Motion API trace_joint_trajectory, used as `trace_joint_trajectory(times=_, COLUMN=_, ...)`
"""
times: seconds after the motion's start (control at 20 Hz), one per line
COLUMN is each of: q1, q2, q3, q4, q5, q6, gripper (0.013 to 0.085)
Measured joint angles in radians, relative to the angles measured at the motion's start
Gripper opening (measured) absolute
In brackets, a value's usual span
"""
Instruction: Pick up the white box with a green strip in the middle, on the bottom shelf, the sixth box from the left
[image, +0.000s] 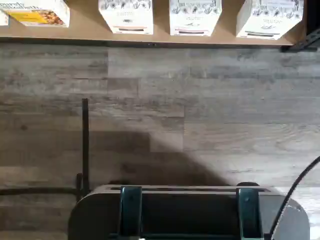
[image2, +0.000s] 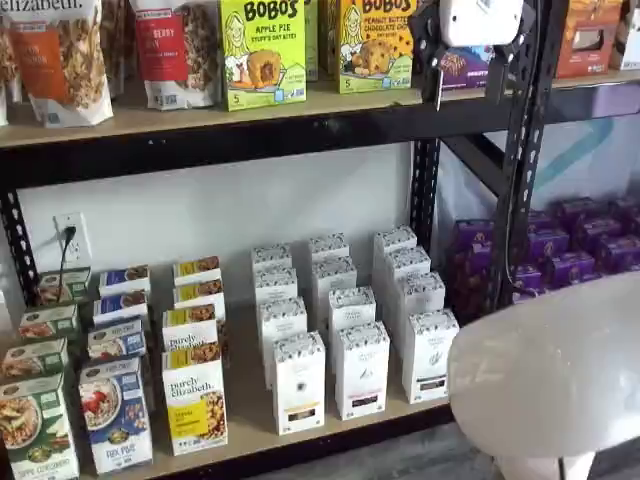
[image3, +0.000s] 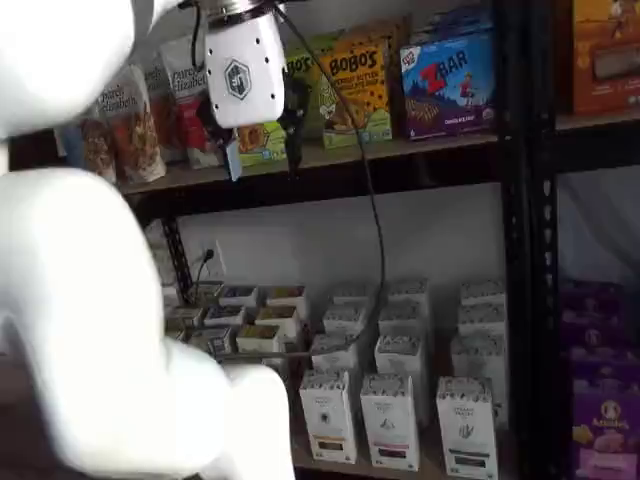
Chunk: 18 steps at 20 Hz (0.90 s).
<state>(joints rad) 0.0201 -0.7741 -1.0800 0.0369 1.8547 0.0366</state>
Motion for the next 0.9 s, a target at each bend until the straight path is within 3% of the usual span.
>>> trace_joint_trajectory(times=0.1, q1=0.030, q2=-0.002, q3=0.002, q4=-0.041, q5=-0.004, q6=0.017, gripper=0.0850)
trace_joint_trajectory(times=0.3, q1=0.028, q2=-0.004, q3=0.013, q4=-0.052, q5=-0.015, q6=0.014, gripper=0.0850)
trace_joint_trajectory(times=0.45, q1=0.037, q2=-0.022, q3=0.055, q4=-0.088, q5=-0.064, q6=0.016, gripper=0.0850)
trace_joint_trajectory(times=0.8, q1=-0.011, q2=-0.042, q3=0.197, q4=-0.079, q5=-0.209, q6=-0.020, gripper=0.0850)
trace_joint_trajectory(times=0.9, q1=-0.003, q2=-0.050, q3=0.242, q4=-0.108, q5=-0.264, q6=-0.011, gripper=0.0850)
